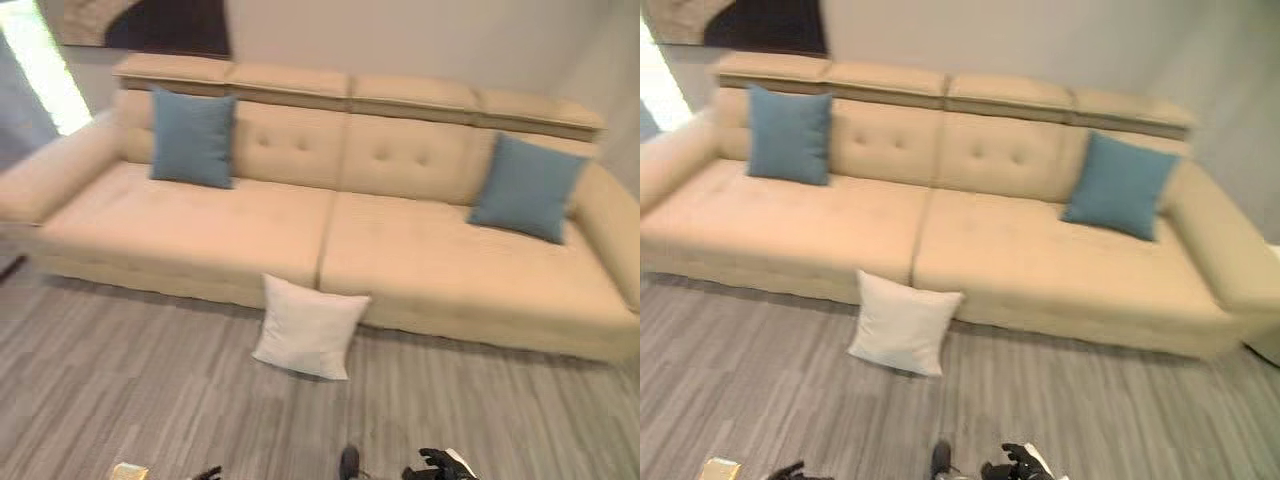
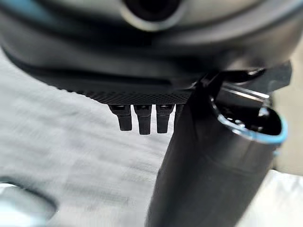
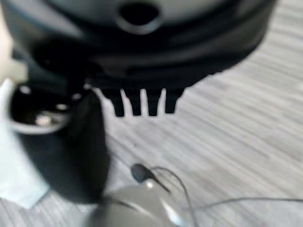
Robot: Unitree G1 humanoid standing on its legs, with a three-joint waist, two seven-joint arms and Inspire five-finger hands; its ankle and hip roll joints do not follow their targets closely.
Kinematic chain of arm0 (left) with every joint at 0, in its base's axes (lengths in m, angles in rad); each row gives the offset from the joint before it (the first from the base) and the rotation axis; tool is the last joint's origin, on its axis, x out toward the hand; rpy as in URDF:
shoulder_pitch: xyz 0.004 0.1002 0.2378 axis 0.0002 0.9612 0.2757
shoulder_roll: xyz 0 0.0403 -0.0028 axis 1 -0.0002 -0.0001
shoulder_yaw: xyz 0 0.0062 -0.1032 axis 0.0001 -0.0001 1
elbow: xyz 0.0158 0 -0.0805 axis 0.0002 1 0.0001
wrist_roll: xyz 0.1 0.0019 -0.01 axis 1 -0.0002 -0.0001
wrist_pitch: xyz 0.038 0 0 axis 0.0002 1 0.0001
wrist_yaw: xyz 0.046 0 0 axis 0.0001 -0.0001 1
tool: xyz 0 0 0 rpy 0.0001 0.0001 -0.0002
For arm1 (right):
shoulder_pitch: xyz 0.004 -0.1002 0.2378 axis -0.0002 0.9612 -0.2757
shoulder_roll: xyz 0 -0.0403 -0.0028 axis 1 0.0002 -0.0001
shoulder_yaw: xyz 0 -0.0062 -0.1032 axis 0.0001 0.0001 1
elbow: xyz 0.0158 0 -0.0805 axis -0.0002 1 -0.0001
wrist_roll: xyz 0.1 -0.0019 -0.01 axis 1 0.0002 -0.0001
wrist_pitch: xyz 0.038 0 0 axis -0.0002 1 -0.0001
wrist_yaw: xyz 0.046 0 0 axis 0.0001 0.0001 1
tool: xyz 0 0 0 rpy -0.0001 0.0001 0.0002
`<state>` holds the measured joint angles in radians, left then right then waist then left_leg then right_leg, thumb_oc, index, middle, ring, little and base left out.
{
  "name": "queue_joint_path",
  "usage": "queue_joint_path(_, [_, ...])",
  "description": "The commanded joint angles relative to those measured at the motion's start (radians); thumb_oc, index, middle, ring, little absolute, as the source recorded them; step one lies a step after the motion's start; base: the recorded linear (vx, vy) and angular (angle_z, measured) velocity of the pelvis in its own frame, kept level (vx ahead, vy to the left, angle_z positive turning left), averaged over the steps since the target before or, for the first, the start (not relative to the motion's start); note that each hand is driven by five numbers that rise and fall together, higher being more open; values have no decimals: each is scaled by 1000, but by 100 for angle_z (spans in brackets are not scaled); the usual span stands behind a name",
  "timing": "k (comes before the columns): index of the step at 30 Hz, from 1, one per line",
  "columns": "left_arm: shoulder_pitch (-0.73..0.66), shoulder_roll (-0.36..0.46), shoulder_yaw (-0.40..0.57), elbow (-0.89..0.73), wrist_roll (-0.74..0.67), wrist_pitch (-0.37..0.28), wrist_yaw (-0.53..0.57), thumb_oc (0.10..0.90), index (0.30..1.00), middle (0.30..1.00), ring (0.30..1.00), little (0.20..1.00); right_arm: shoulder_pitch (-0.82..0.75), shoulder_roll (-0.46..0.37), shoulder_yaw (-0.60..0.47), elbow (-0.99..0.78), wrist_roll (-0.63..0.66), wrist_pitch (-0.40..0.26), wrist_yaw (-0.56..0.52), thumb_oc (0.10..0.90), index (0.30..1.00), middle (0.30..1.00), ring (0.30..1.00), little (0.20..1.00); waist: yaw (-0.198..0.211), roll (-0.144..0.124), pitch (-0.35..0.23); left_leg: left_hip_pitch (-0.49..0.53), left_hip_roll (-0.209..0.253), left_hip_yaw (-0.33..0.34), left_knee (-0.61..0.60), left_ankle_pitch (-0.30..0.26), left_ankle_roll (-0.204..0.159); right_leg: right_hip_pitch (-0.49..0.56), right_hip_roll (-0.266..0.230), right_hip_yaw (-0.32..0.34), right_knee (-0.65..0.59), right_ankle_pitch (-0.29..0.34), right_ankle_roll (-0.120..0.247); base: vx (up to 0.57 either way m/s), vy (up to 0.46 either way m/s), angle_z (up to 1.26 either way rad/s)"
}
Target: Pick up all the scattered cushions and arrange them neatly on the sofa.
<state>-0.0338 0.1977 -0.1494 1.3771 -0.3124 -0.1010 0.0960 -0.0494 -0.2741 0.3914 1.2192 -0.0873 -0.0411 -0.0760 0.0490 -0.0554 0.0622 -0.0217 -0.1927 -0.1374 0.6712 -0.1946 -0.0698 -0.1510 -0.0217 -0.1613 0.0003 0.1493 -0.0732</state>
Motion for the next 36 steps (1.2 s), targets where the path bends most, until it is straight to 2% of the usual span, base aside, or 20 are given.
queue_joint_path(1, [-94,44,-7,-13,66,-2,32,800,900,900,900,900,-9,-46,20,-31,12,-9,-39,800,900,900,900,900,15,-36,110,-152,201,192,-201,115,38,145,-44,-35,-15,-115,140,316,-46,99])
queue_joint_path(2, [-85,46,3,-12,61,-4,37,800,900,900,900,900,-7,-53,18,-42,17,-13,-43,800,900,900,900,900,26,-45,108,-138,199,186,-294,68,55,165,-45,-43,-21,-129,144,330,45,67])
queue_joint_path(3, [-79,48,10,-10,54,-4,39,800,900,900,900,900,-10,-58,15,-58,20,-20,-44,800,900,900,900,900,35,-57,106,-144,190,146,-376,88,51,177,-44,-39,-22,-136,146,341,87,16])
queue_joint_path(7, [-69,80,4,0,57,-12,44,800,900,900,900,900,-27,-93,-6,-152,57,-43,-66,800,900,900,900,900,69,-84,124,-225,277,5,-622,264,-11,241,-10,-23,-66,-176,142,293,105,-16])
queue_joint_path(11, [-54,108,31,25,89,-11,44,800,900,900,900,900,-3,-95,-71,-163,121,-56,-64,800,900,900,900,900,49,-88,95,-197,345,99,-700,297,-24,262,-13,-29,-88,-189,170,245,233,-23])
queue_joint_path(14, [-95,178,-13,-49,159,-45,79,800,900,900,900,900,10,-87,-186,-199,313,-96,-49,800,900,900,900,900,26,-91,85,-211,298,119,-658,266,-3,229,-76,-5,-51,-187,202,228,357,-19])
queue_joint_path(15, [-95,178,-13,-49,159,-44,79,800,900,900,900,900,10,-87,-186,-199,313,-96,-49,800,900,900,900,900,24,-91,82,-215,298,118,-657,267,-3,225,-75,-6,-51,-186,202,98,310,-9])
queue_joint_path(20, [-265,316,-2,-324,118,-111,227,800,900,900,900,900,-98,-124,-229,-230,373,-147,-112,800,900,900,900,900,20,-61,198,-289,282,150,-581,224,29,-36,-151,-26,236,-144,220,-153,210,-10])
queue_joint_path(22, [-336,371,20,-416,63,-145,260,800,900,900,900,900,-167,-152,-234,-236,434,-162,-120,800,900,900,900,900,18,-66,251,-309,266,165,-576,218,27,-98,-144,-73,187,-117,204,-129,138,-40])
queue_joint_path(25, [-475,439,-19,-458,35,-170,258,800,900,900,900,900,-295,-204,-241,-199,497,-174,-136,800,900,900,900,900,9,-62,319,-367,235,181,-540,206,24,-198,-130,-156,97,-64,222,1,91,-28])
queue_joint_path(27, [-619,463,-70,-468,73,-173,325,800,900,900,900,900,-365,-249,-261,-196,516,-201,-181,800,900,900,900,900,-8,-39,368,-452,202,155,-495,200,29,-281,-106,-76,125,-78,208,-54,66,2])
queue_joint_path(28, [-619,463,-70,-468,73,-173,325,800,900,900,900,900,-365,-249,-261,-196,516,-201,-181,800,900,900,900,900,-8,-39,368,-453,203,155,-494,200,29,-282,-106,-76,125,-78,208,-13,32,86])
queue_joint_path(29, [-784,466,-134,-454,109,-161,372,800,900,900,900,900,-474,-314,-266,-156,533,-210,-241,800,900,900,900,900,-46,-2,373,-591,195,164,-402,159,7,-393,-106,-43,189,-120,193,-70,25,101])
queue_joint_path(30, [-791,465,-136,-451,110,-161,374,800,900,900,900,900,-478,-316,-268,-153,534,-211,-241,800,900,900,900,900,-48,-2,375,-617,192,168,-389,181,12,-412,-113,-53,192,-102,185,-5,-8,98])
queue_joint_path(31, [-837,467,-161,-442,100,-167,370,800,900,900,900,900,-513,-331,-264,-137,565,-226,-251,800,900,900,900,900,-64,8,371,-654,228,195,-333,150,-9,-427,-115,-52,221,-153,180,-66,25,68])
queue_joint_path(32, [-924,473,-188,-414,40,-186,391,800,900,900,900,900,-618,-364,-235,-93,605,-228,-258,800,900,900,900,900,-61,15,403,-783,253,150,-219,187,-37,-496,-118,-53,292,-173,166,14,152,67])
queue_joint_path(33, [-955,468,-194,-406,-6,-200,395,800,900,900,900,900,-677,-372,-202,-92,620,-236,-253,800,900,900,900,900,-46,19,421,-818,253,86,-246,199,-47,-538,-118,-37,318,-177,170,-52,183,66])
queue_joint_path(34, [-962,469,-193,-401,-9,-203,392,800,900,900,900,900,-687,-374,-199,-86,623,-237,-251,800,900,900,900,900,-48,20,421,-825,253,86,-246,200,-48,-547,-118,-36,324,-179,169,19,246,1])
queue_joint_path(35, [-1059,452,-249,-333,-99,-207,367,800,900,900,900,900,-768,-393,-191,-48,674,-240,-256,800,900,900,900,900,-69,44,451,-873,248,53,-345,239,-33,-680,-136,-19,470,-223,173,37,213,-30])
queue_joint_path(36, [-1090,430,-260,-337,-115,-208,348,800,900,900,900,900,-810,-372,-175,-75,690,-249,-250,800,900,900,900,900,-76,50,457,-899,257,64,-331,233,-32,-735,-148,2,510,-229,174,40,324,-44])
